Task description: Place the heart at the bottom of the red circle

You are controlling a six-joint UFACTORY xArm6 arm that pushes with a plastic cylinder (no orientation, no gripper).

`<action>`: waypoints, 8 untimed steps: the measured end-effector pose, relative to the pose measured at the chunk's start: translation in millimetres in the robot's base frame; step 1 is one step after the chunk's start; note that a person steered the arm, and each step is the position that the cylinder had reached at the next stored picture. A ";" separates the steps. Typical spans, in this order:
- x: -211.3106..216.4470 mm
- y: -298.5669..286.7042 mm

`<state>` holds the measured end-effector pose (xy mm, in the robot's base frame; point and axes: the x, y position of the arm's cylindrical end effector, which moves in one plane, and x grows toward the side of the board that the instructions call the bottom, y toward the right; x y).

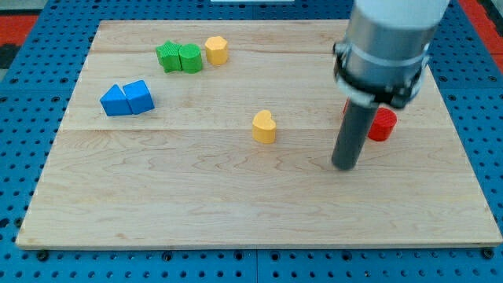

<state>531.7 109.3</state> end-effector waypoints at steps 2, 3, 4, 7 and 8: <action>-63.5 -167.7; -115.5 -114.9; -64.3 5.4; -44.1 -77.1; -32.1 54.1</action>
<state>499.5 163.4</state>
